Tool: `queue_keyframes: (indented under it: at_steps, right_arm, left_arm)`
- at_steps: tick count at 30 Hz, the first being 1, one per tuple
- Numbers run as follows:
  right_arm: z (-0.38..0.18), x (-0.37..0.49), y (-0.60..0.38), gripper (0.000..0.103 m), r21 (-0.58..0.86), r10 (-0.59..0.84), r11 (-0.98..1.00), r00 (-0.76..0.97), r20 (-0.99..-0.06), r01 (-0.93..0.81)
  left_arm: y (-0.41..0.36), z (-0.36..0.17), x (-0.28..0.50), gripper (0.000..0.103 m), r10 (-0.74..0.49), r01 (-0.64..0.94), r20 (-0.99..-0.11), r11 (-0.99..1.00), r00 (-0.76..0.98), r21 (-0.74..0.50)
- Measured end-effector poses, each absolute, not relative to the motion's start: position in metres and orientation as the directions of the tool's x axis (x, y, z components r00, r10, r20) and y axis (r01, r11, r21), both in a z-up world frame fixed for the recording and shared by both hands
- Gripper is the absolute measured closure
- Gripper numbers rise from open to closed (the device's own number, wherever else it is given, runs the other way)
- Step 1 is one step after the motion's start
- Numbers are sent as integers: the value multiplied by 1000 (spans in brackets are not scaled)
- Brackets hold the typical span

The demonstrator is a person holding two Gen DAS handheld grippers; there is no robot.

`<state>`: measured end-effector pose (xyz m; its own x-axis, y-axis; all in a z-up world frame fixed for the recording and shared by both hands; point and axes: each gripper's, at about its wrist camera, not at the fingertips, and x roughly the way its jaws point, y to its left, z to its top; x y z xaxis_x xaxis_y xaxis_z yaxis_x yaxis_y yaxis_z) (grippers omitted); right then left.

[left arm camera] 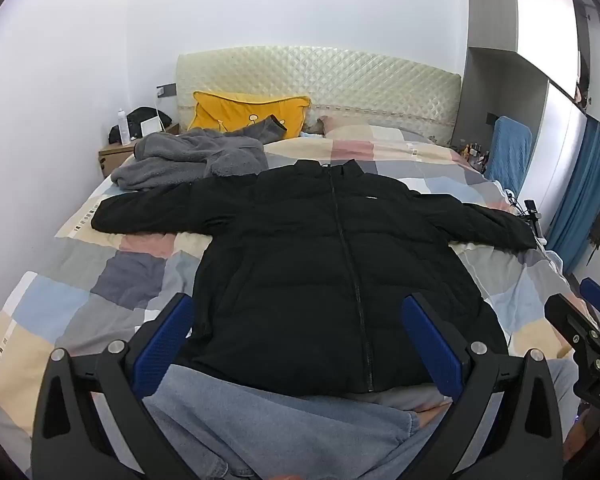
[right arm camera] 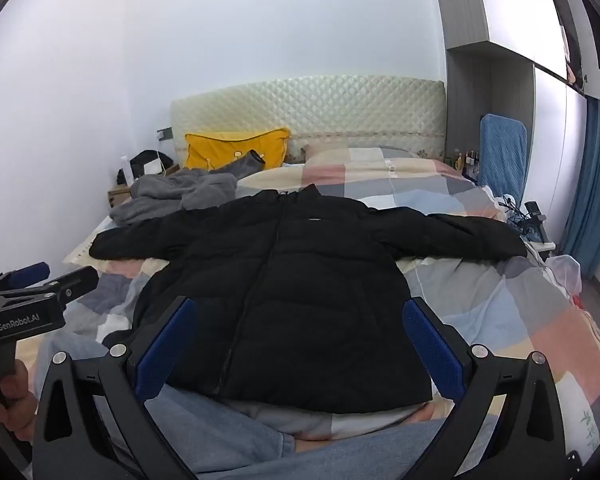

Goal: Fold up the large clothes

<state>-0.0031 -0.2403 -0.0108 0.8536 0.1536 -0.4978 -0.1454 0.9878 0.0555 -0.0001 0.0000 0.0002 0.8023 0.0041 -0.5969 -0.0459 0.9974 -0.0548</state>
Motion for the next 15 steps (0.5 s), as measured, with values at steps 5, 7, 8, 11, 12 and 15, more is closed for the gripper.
queue_keyframes:
  at_steps: [5,7,8,11,12,15]
  right_arm:
    - [-9,-5,-242,0,56,149,989,857,-494,-140]
    - [-7,-6,-242,0,57,147,989,860,-488,-136]
    - [-12,-3,-241,0,59,147,989,856,-496,-137]
    - [-13,-7,-236,0,55,148,989,854,-499,-140]
    - [-14,-8,-234,0,50,147,989,854,-499,-140]
    - [-12,-8,-242,0,67,154,988,855,-496,-139]
  left_arm:
    - [-1,1,-2,0,8,-46,-594,998,805,-48]
    - [0,-2,0,0,3,-42,-598,998,801,-51]
    - [0,-2,-1,0,1,-41,-599,998,801,-54]
    - [0,-5,1,0,-11,-35,-607,997,795,-63]
    - [-3,-5,-1,0,-11,-33,-608,998,794,-62]
    - [-4,-6,-2,0,-24,-24,-612,997,791,-69]
